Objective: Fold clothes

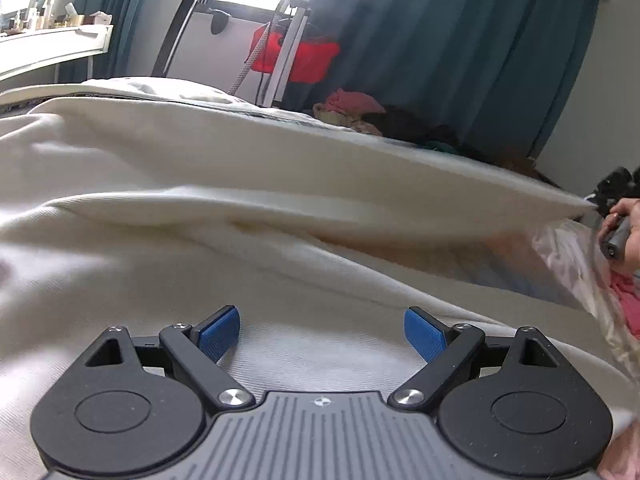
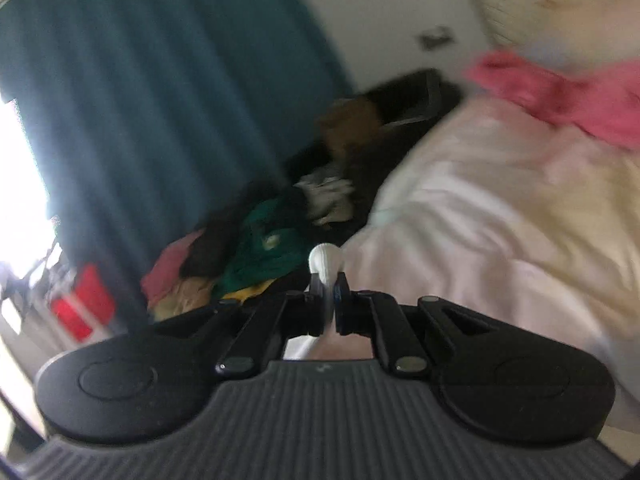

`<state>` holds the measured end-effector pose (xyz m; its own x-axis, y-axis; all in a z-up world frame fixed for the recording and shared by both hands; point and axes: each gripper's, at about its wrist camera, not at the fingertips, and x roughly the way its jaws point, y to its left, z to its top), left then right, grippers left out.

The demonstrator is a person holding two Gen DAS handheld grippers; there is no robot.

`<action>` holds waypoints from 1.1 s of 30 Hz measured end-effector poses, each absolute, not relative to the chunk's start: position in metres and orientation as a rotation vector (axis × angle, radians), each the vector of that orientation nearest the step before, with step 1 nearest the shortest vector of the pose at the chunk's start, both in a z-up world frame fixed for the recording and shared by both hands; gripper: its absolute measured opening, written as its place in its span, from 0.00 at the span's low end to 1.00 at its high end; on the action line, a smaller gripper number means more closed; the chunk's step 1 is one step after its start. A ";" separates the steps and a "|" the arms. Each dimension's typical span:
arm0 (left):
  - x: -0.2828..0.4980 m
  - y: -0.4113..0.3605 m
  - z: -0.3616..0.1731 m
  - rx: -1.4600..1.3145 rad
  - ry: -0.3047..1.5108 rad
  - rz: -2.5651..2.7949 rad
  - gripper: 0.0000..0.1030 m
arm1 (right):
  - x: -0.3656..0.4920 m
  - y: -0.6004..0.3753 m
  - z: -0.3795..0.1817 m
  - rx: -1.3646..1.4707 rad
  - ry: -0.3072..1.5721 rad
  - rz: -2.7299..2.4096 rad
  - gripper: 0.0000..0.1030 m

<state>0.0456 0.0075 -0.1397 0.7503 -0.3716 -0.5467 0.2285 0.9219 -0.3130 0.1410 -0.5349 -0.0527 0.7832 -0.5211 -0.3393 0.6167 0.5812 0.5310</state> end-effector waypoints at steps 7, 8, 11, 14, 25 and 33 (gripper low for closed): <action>0.057 0.029 -0.136 -0.315 0.647 -0.268 0.88 | 0.150 -0.540 -0.003 0.579 0.094 -0.617 0.08; 0.059 0.030 -0.136 -0.328 0.648 -0.264 0.88 | 0.148 -0.538 0.000 0.559 0.076 -0.614 0.08; 0.061 0.031 -0.132 -0.313 0.640 -0.255 0.88 | 0.133 -0.538 -0.015 0.508 0.070 -0.636 0.08; 0.060 0.029 -0.127 -0.277 0.629 -0.260 0.88 | 0.110 -0.549 -0.070 0.531 0.177 -0.698 0.08; 0.029 0.007 -0.086 -0.086 0.501 -0.256 0.93 | 0.054 -0.543 -0.151 0.569 0.461 -0.663 0.12; -0.011 0.001 -0.058 -0.053 0.400 -0.241 0.94 | 0.028 -0.449 -0.077 0.212 0.407 -0.475 0.81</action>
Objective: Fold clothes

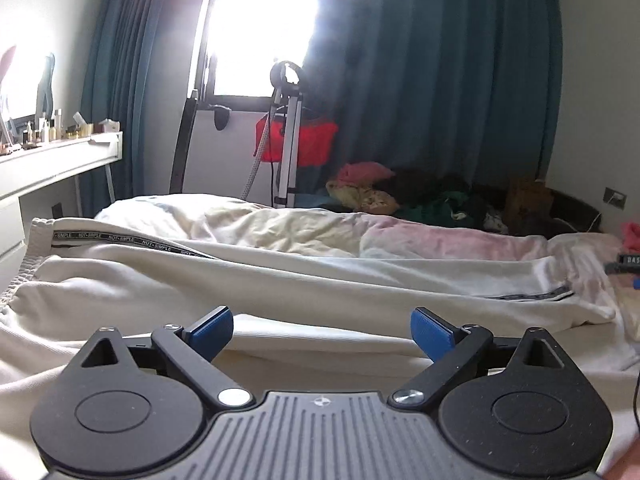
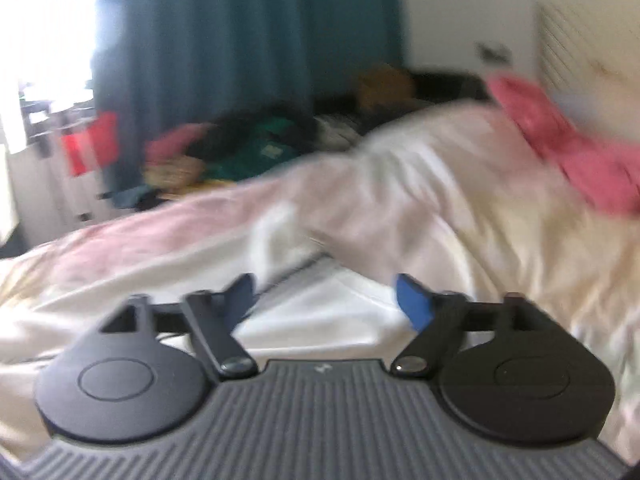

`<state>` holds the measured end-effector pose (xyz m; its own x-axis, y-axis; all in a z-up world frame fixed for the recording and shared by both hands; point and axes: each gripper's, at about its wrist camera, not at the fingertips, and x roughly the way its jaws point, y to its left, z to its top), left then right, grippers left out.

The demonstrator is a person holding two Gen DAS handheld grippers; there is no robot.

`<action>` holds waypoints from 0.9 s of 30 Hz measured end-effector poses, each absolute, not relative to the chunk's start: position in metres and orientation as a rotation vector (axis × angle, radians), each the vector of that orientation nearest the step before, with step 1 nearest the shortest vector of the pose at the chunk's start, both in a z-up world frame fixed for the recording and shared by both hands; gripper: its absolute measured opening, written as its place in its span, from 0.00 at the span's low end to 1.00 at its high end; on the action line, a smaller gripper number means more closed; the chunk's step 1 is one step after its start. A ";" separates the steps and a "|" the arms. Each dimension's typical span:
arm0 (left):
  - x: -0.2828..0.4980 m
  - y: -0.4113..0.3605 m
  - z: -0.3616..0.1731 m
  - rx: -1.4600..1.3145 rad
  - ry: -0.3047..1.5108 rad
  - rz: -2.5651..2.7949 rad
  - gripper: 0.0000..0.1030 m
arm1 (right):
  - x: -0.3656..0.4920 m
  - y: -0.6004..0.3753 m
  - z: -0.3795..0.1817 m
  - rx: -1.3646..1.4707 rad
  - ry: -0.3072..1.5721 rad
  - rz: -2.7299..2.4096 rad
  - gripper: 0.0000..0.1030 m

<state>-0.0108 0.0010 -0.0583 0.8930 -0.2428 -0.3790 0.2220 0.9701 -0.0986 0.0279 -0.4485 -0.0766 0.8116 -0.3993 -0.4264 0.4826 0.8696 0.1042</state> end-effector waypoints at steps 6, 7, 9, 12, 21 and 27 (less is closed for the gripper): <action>-0.048 0.004 -0.041 -0.023 0.373 -0.239 0.94 | -0.014 -0.360 -0.026 0.192 0.363 -0.227 0.81; -0.055 0.005 -0.038 -0.019 0.372 -0.240 0.94 | -0.022 -0.346 -0.020 0.205 0.360 -0.182 0.81; -0.068 0.006 -0.033 -0.013 0.370 -0.242 0.94 | -0.038 -0.322 -0.018 0.205 0.371 -0.127 0.81; -0.085 0.007 -0.029 -0.002 0.366 -0.242 0.95 | -0.061 -0.290 -0.021 0.194 0.389 -0.087 0.81; -0.106 0.035 -0.036 -0.006 0.434 -0.174 0.96 | -0.091 -0.266 -0.033 0.180 0.350 -0.114 0.81; -0.083 0.105 -0.045 -0.247 0.614 0.072 0.96 | -0.094 -0.283 -0.036 0.262 0.354 -0.140 0.81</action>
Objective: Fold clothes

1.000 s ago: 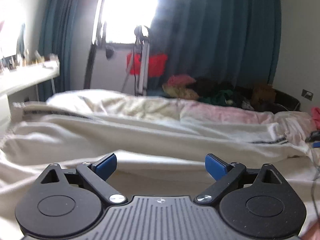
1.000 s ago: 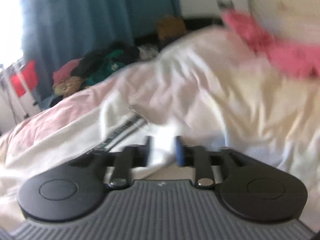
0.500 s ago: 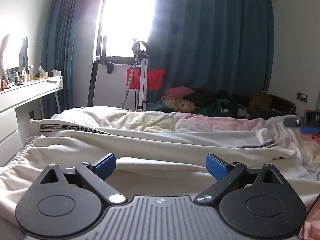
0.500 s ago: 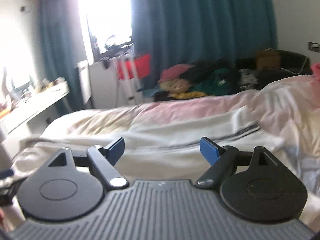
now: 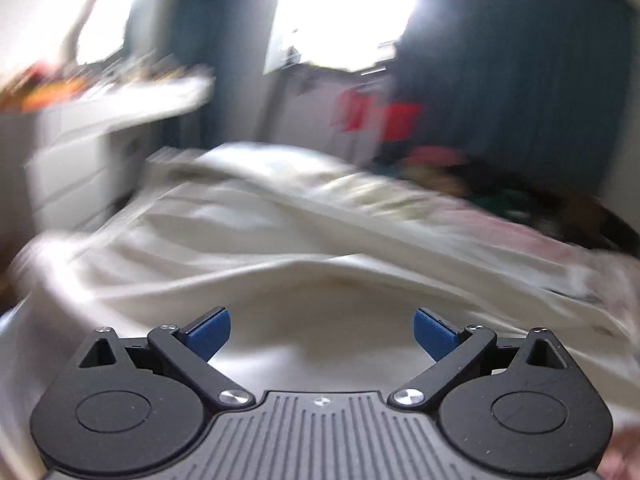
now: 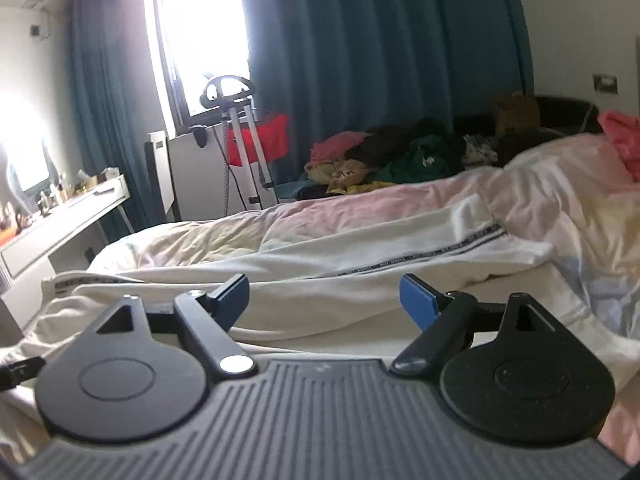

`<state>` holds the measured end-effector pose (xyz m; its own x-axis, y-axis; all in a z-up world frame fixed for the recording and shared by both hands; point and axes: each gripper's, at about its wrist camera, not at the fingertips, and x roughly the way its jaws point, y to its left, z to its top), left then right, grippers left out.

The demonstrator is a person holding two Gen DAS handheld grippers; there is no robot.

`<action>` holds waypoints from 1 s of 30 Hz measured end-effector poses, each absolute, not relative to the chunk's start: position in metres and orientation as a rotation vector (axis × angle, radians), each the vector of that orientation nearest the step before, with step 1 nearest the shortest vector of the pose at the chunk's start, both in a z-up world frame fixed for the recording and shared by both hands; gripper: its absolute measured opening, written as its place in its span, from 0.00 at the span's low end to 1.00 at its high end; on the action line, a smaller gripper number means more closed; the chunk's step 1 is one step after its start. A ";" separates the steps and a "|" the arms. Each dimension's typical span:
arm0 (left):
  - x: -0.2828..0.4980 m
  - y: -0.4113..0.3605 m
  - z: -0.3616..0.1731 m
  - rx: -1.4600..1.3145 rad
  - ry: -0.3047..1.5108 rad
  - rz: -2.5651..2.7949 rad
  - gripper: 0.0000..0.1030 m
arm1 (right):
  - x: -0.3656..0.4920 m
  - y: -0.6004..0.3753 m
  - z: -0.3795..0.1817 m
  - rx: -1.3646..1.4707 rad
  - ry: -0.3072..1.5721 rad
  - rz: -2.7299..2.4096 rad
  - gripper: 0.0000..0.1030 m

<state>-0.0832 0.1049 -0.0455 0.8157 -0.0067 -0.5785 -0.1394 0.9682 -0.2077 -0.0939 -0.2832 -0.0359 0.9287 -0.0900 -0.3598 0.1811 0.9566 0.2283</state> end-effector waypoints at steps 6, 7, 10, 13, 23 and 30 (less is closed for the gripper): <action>-0.070 0.215 -0.055 -0.645 0.800 0.317 0.96 | -0.098 -0.298 -0.039 0.330 0.353 -0.155 0.81; -0.071 0.233 -0.058 -0.705 0.813 0.358 0.96 | -0.099 -0.301 -0.039 0.343 0.353 -0.156 0.81; -0.074 0.278 -0.062 -0.828 0.822 0.467 0.96 | -0.102 -0.313 -0.042 0.399 0.358 -0.161 0.81; -0.070 0.311 -0.072 -0.951 0.831 0.469 0.96 | -0.106 -0.330 -0.042 0.476 0.355 -0.166 0.81; -0.066 0.333 -0.094 -1.130 0.735 0.347 0.92 | -0.143 -0.458 -0.079 0.994 0.332 -0.404 0.83; -0.075 0.330 -0.089 -1.136 0.655 0.233 0.80 | -0.184 -0.485 -0.116 1.097 0.369 -0.519 0.83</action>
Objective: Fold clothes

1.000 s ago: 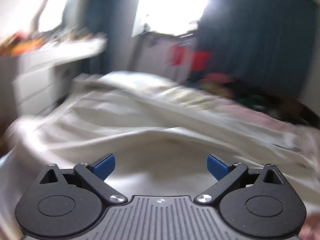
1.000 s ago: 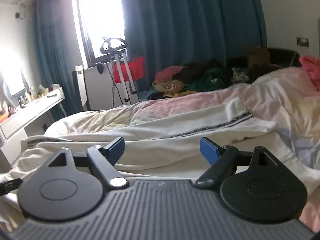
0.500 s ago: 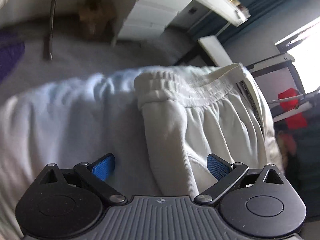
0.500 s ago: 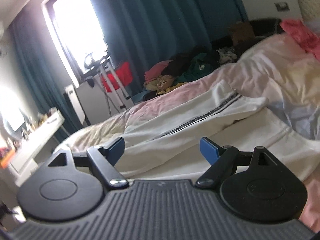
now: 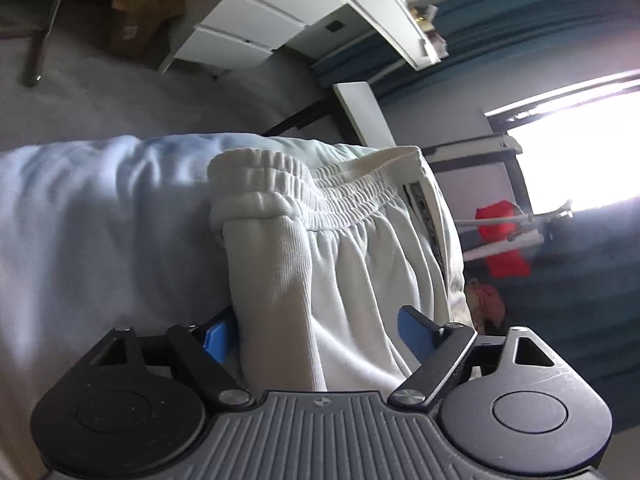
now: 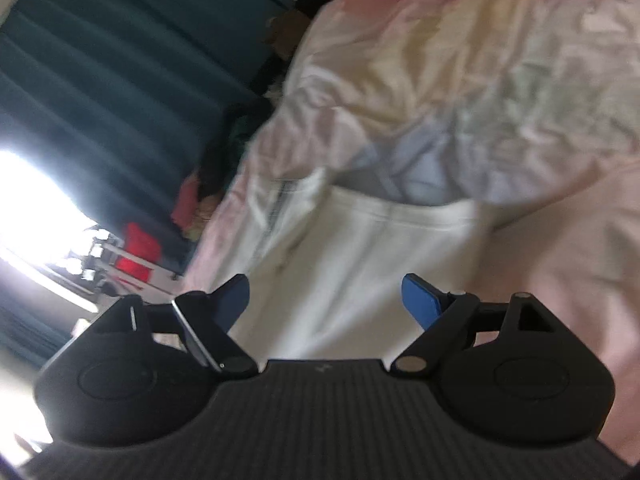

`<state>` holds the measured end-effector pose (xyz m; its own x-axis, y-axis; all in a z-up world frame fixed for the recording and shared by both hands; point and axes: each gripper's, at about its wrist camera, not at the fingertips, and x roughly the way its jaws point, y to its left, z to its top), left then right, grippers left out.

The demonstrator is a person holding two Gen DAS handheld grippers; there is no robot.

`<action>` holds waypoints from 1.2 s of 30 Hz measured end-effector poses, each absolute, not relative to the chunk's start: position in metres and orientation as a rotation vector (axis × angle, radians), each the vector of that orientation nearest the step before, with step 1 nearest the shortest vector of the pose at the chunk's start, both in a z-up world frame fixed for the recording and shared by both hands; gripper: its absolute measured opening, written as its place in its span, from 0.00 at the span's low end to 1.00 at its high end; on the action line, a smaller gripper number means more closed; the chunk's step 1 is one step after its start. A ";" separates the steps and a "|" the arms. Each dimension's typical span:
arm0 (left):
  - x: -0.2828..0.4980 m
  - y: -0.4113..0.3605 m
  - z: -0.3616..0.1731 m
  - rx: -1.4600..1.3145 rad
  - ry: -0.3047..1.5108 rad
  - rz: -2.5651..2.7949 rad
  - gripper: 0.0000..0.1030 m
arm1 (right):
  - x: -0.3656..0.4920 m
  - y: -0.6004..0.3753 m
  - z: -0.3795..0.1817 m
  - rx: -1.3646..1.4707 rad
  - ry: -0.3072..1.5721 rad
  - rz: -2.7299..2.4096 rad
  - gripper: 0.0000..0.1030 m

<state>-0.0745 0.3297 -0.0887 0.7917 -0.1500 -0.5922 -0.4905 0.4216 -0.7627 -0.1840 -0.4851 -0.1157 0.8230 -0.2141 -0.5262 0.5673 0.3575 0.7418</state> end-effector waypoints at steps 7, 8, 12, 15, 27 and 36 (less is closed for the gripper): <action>-0.055 0.321 -0.104 -1.088 0.744 0.263 0.63 | -0.182 -0.501 -0.171 1.406 0.463 -0.534 0.79; -0.051 0.320 -0.107 -1.076 0.763 0.274 0.63 | -0.181 -0.503 -0.177 1.431 0.466 -0.544 0.78; -0.044 0.318 -0.106 -1.077 0.733 0.275 0.59 | -0.178 -0.512 -0.190 1.472 0.428 -0.631 0.60; -0.043 0.310 -0.103 -1.068 0.702 0.307 0.48 | -0.169 -0.512 -0.185 1.398 0.417 -0.693 0.23; -0.072 0.317 -0.059 -1.010 0.548 0.279 0.13 | -0.173 -0.512 -0.109 1.148 0.234 -0.669 0.05; 0.034 0.283 0.004 -0.868 0.480 0.282 0.13 | -0.053 -0.535 -0.054 0.977 0.227 -0.613 0.05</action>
<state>0.0339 0.2833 0.0036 0.8584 0.0442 -0.5110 -0.4248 0.6195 -0.6601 -0.0533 -0.5348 -0.0538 0.8097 -0.3830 -0.4446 0.5800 0.4075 0.7053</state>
